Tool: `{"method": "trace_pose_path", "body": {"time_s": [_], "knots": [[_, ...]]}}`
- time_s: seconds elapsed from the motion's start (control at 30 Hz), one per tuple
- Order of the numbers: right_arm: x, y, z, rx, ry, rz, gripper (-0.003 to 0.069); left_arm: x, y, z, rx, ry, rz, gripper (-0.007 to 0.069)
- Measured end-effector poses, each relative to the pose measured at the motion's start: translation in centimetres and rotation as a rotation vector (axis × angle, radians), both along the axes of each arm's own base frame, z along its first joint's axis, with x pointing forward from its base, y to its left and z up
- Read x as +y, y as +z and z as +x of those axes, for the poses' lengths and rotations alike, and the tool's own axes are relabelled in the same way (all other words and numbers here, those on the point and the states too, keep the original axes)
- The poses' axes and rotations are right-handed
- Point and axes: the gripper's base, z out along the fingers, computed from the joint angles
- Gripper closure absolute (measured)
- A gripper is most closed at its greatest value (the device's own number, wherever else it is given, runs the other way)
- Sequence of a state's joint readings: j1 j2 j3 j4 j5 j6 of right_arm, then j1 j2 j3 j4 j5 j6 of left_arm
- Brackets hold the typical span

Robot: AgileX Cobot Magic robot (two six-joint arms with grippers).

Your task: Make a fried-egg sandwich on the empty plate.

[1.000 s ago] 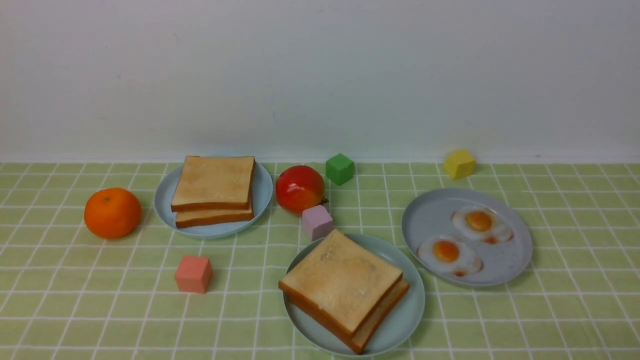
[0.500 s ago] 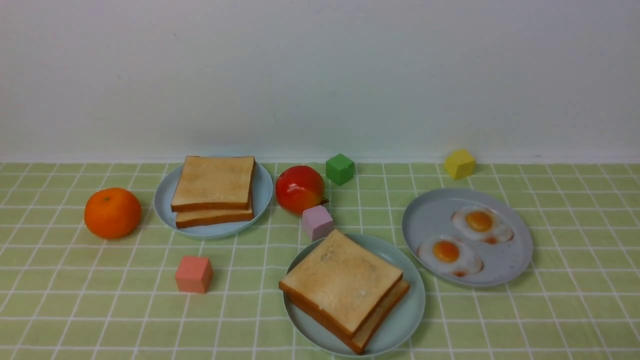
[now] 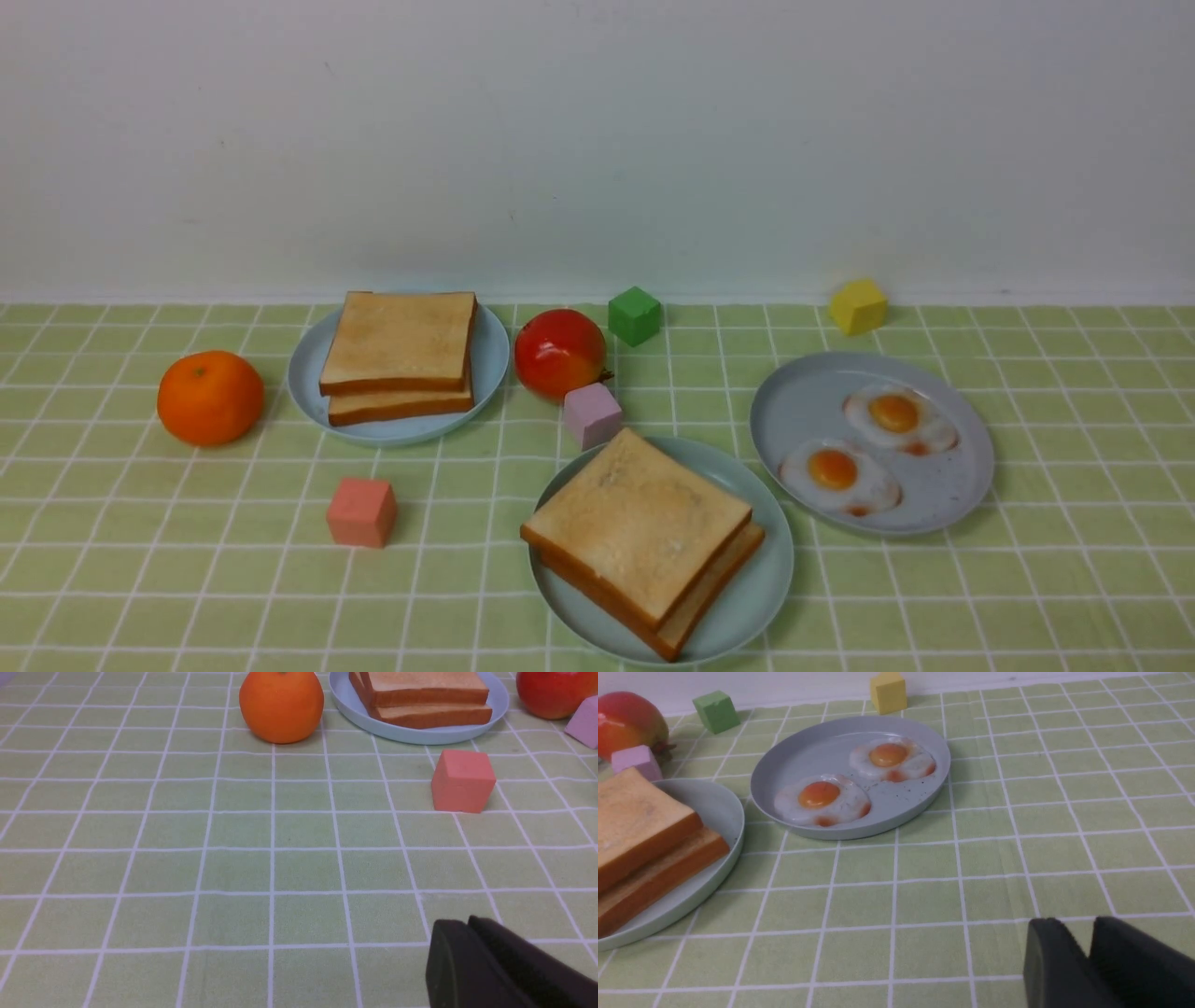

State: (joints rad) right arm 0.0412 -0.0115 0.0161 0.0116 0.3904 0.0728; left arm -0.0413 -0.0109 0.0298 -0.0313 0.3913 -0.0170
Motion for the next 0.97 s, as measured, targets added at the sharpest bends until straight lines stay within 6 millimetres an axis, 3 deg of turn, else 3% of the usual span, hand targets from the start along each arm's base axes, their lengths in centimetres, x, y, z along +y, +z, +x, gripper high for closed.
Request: {"method": "trace_pose_path", "body": {"time_s": [0.97], "knots": [[0.0,0.0,0.0,0.0,0.0,0.0,0.047,0.0,0.0,0.0,0.0,0.0,0.0,0.0557]]}}
